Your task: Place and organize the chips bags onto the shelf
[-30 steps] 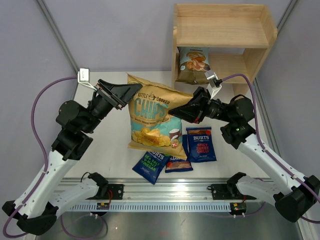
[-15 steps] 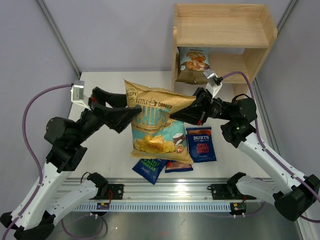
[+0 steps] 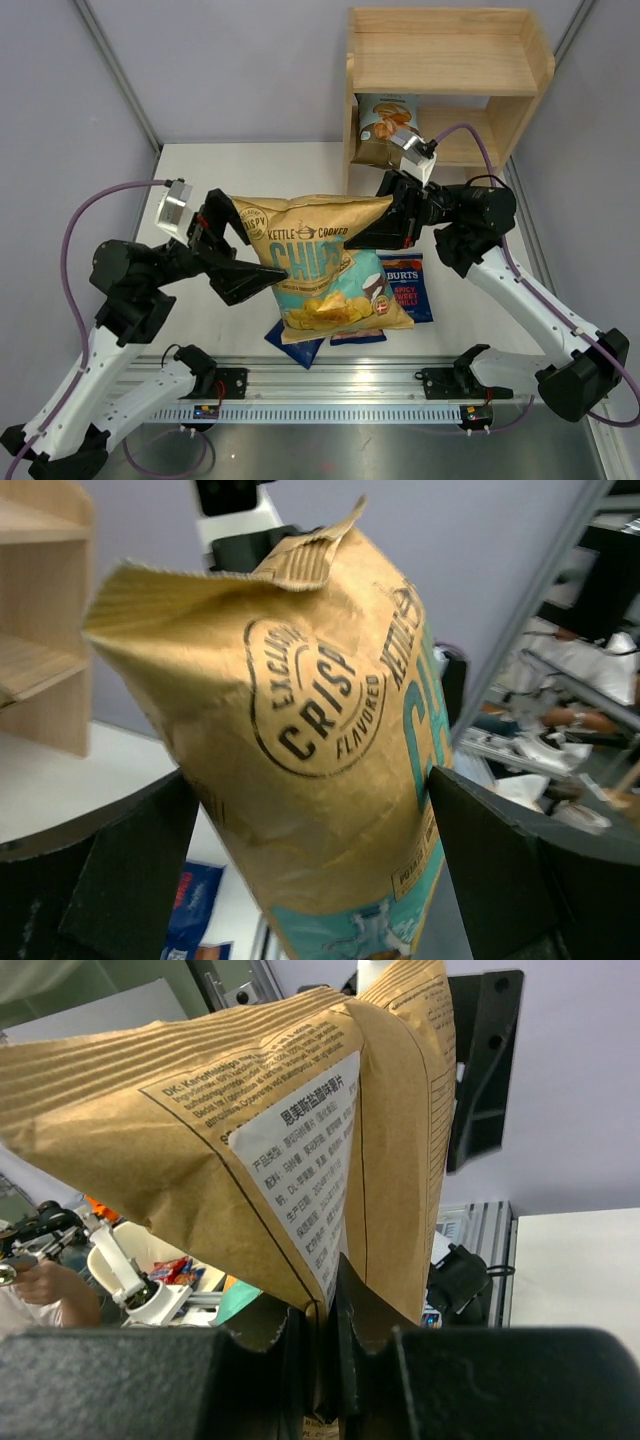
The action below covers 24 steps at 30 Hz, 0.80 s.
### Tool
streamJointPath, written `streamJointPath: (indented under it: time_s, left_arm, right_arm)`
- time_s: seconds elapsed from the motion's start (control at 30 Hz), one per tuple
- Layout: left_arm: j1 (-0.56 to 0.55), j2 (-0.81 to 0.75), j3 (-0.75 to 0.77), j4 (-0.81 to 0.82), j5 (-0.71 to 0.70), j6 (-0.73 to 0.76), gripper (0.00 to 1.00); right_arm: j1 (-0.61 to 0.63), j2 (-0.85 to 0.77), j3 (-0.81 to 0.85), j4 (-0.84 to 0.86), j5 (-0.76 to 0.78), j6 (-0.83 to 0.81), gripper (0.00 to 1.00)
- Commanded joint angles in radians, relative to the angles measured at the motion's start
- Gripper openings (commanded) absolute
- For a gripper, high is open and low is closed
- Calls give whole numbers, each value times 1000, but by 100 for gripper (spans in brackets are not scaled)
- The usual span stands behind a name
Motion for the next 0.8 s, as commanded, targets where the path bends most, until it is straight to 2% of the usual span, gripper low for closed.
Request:
streamJointPath:
  time_s: [0.0, 0.07, 0.13, 0.27, 0.3, 0.33, 0.4, 0.43, 0.53, 0.57, 0.6, 0.63, 0.7, 0.77]
  left_arm:
    - [-1, 67, -59, 237, 175, -235, 99]
    - [-1, 101, -79, 359, 212, -310, 99]
    - [-4, 107, -87, 360, 190, -332, 98]
    - [-4, 73, -89, 264, 108, -266, 65]
    - [-6, 67, -87, 247, 91, -243, 48]
    - [-4, 63, -87, 222, 64, -235, 41]
    - [-4, 52, -92, 214, 44, -221, 34]
    - [-4, 49, -95, 208, 24, -220, 28]
    - [-4, 30, -107, 207, -25, -223, 18]
    - [-4, 26, -109, 199, -45, -226, 16]
    - [-4, 20, -109, 185, -70, -226, 14]
    - [-4, 6, -106, 146, -123, -221, 13]
    - [-4, -8, -96, 116, -171, -218, 8]
    - [-4, -33, -93, 95, -245, -220, 7]
  right_arm:
    - [9, 17, 95, 108, -28, 85, 18]
    - [9, 30, 104, 108, -38, 87, 18]
    - [9, 34, 110, 105, -42, 81, 20]
    - [9, 27, 110, -10, -42, -11, 23]
    - [9, 24, 110, -40, -42, -36, 24]
    - [9, 16, 112, -74, -36, -62, 25]
    - [9, 5, 115, -178, -23, -140, 32]
    - [9, -5, 116, -212, -4, -168, 38]
    - [9, -33, 122, -382, 63, -313, 61]
    - [9, -57, 124, -477, 88, -393, 73]
    - [9, -71, 125, -522, 115, -425, 90]
    - [9, -97, 127, -570, 176, -462, 99]
    - [9, -123, 138, -718, 259, -560, 99]
    - [9, -168, 141, -859, 443, -622, 100]
